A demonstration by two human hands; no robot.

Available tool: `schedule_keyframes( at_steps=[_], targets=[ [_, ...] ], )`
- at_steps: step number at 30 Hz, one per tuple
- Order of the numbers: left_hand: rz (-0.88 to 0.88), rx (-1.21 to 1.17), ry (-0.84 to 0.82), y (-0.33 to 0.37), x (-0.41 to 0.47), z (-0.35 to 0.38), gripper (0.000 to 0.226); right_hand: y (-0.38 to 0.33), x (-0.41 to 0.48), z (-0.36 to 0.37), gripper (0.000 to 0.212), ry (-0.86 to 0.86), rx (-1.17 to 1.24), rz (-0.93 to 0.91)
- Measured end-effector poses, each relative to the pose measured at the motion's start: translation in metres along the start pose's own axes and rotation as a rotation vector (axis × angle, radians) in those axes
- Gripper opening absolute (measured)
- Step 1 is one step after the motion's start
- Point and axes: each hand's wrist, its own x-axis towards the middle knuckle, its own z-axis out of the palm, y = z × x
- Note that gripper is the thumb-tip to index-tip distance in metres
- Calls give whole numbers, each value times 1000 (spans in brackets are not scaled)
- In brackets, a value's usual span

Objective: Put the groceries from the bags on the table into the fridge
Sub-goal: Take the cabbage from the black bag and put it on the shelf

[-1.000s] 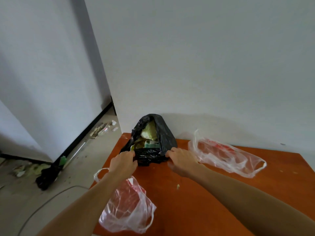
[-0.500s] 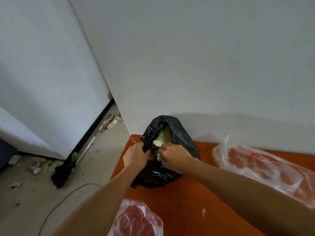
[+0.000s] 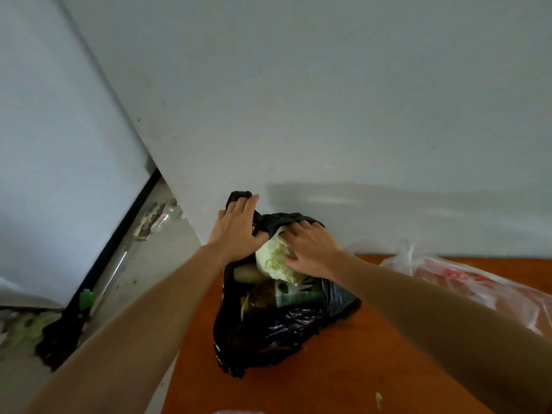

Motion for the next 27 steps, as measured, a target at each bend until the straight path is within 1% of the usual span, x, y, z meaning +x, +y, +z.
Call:
schedule_keyframes(
  at_steps=[2,3,4,7,9,11,13,17,20,22,25,27],
  targets=[
    [118,96,-61,-9,5,12,88,-3,12,7,68,-14,-12,15],
    [154,138,-87,-14,6,19,87,-4,17,10,73,-16,-22,30],
    [178,157,-87,-18,8,25,80,-4,22,13,77,-17,-34,49],
    [138,77,25,-28,15,34,42,-4,34,19,86,-50,-55,96],
    [87,46,35,-31,21,32,30,-5,37,28,92,-101,4,155],
    [84,42,23,-33,27,31,29,-8,35,36,97,-141,87,225],
    [101,38,1,-35,31,32,30,-14,28,41,97,-133,124,259],
    [103,73,-72,-36,35,39,32,-25,4,42,90,-26,146,218],
    [59,42,-79,-34,37,43,33,-27,-17,46,90,44,98,179],
    [20,-7,-94,-30,41,44,33,-21,-29,46,91,33,94,186],
    [-35,-95,-159,-23,45,44,35,-10,-36,36,91,-36,120,192],
    [-52,-159,-182,-22,46,44,38,-4,-31,29,90,-38,109,183]
  ],
)
